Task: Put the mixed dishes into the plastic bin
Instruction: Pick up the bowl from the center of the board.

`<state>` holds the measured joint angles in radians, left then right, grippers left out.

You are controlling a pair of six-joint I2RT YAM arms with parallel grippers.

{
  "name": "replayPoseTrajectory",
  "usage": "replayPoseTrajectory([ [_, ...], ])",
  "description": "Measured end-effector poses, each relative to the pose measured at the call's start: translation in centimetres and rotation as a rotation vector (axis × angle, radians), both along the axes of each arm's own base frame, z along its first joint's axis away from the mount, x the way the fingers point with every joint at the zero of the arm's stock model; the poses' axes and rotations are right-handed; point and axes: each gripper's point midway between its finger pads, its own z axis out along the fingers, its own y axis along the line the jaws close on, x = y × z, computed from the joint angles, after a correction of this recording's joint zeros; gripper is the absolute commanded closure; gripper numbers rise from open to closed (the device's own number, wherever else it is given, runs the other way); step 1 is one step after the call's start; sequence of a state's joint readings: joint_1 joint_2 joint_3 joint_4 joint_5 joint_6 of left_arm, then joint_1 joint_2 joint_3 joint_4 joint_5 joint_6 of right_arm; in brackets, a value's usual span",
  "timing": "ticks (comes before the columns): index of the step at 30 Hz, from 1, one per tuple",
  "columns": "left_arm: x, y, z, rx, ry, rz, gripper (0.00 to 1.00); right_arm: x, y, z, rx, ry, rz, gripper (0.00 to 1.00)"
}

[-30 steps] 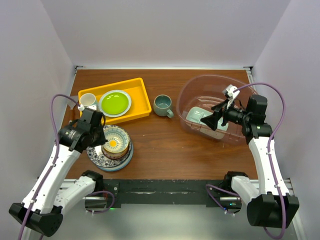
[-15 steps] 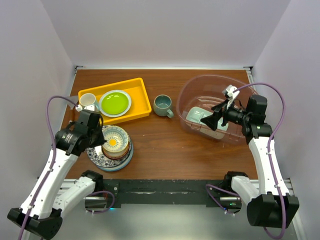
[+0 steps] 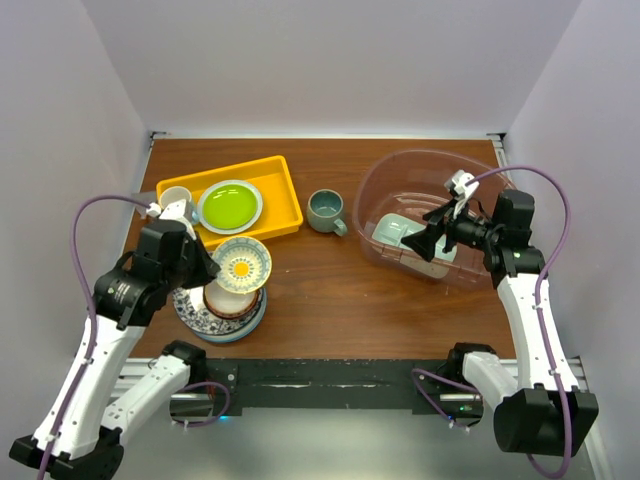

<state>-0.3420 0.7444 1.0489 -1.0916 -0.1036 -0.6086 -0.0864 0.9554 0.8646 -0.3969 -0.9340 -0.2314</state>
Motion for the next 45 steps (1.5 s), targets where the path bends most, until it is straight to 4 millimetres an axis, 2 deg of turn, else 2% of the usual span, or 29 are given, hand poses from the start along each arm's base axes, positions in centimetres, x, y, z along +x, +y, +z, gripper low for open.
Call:
replayPoseTrajectory([
  [6, 0.7, -2.1, 1.7, -0.102, -0.086, -0.077, 1.00, -0.1, 0.1, 0.0, -0.004, -0.005, 0.011, 0.02],
  [10, 1.3, -4.0, 2.1, -0.182, -0.143, -0.147, 1.00, -0.5, 0.4, 0.1, 0.003, -0.015, 0.042, 0.02],
  [17, 3.2, -7.1, 0.4, -0.306, -0.165, -0.218, 1.00, -1.4, 0.9, 0.2, 0.016, 0.002, 0.094, 0.02],
  [22, 4.2, -9.4, -0.2, -0.349, -0.181, -0.255, 1.00, -1.1, 1.3, 2.1, 0.012, 0.027, 0.136, 0.02],
  [25, 4.0, -11.5, 0.1, -0.366, -0.210, -0.298, 1.00, -1.1, 2.7, 2.9, -0.020, 0.051, 0.192, 0.02],
  [29, 3.5, -14.1, 0.0, -0.371, -0.229, -0.336, 1.00, -2.4, 5.3, 2.7, -0.071, 0.100, 0.280, 0.02],
  [34, 3.3, -17.3, -1.8, -0.311, -0.219, -0.332, 1.00, -3.6, 8.2, 2.7, -0.138, 0.154, 0.371, 0.02],
  [39, 2.6, -20.3, -4.1, -0.195, -0.175, -0.315, 1.00, -4.0, 10.3, 1.1, -0.221, 0.203, 0.399, 0.03],
  [42, 2.5, -21.7, -4.0, -0.176, -0.184, -0.304, 1.00, -3.8, 10.7, -0.2, -0.285, 0.220, 0.374, 0.06],
  [45, 2.6, -22.4, -3.4, -0.179, -0.202, -0.284, 1.00, -3.1, 10.6, -1.3, -0.360, 0.216, 0.323, 0.15],
])
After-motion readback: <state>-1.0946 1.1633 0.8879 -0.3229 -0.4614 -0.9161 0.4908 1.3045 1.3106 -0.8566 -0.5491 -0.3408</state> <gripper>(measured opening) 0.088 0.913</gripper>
